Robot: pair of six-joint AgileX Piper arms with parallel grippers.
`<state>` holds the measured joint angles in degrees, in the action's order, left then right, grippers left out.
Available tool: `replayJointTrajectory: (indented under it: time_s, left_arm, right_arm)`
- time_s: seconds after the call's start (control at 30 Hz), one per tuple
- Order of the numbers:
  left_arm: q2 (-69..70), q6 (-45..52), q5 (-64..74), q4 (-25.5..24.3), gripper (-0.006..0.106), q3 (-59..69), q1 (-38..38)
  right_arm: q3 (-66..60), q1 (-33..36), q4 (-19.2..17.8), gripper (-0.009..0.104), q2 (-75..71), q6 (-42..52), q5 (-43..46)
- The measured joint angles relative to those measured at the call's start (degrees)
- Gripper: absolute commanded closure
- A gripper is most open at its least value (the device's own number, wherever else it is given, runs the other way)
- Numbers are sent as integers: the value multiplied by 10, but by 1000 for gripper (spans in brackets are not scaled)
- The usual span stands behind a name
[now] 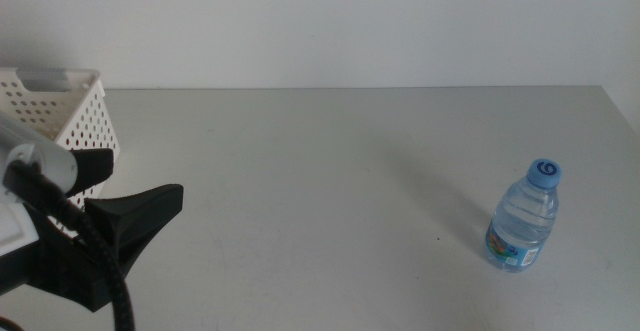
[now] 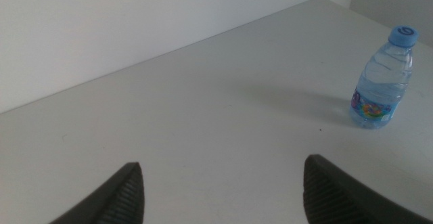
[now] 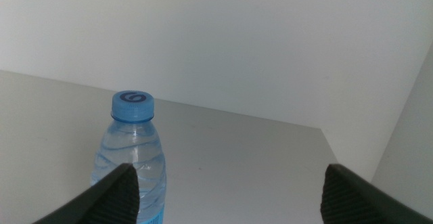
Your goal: Use arms to grab the bottles and put them into the dustbin to the left of the table.
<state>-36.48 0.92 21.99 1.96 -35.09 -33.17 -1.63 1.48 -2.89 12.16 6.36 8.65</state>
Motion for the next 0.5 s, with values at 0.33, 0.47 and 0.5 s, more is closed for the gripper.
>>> replayJointTrajectory:
  time_s: [0.33, 0.47, 0.5]
  left_arm:
    - [0, 0, 0, 0, 23, 0, 0]
    - [0, 0, 0, 0, 23, 0, 0]
    - [0, 0, 0, 0, 23, 0, 0]
  right_arm:
    - [0, 0, -7, 1, 233, -55, 187]
    - [0, 0, -8, 1, 302, -64, 229]
    - [0, 0, -8, 1, 319, -70, 242]
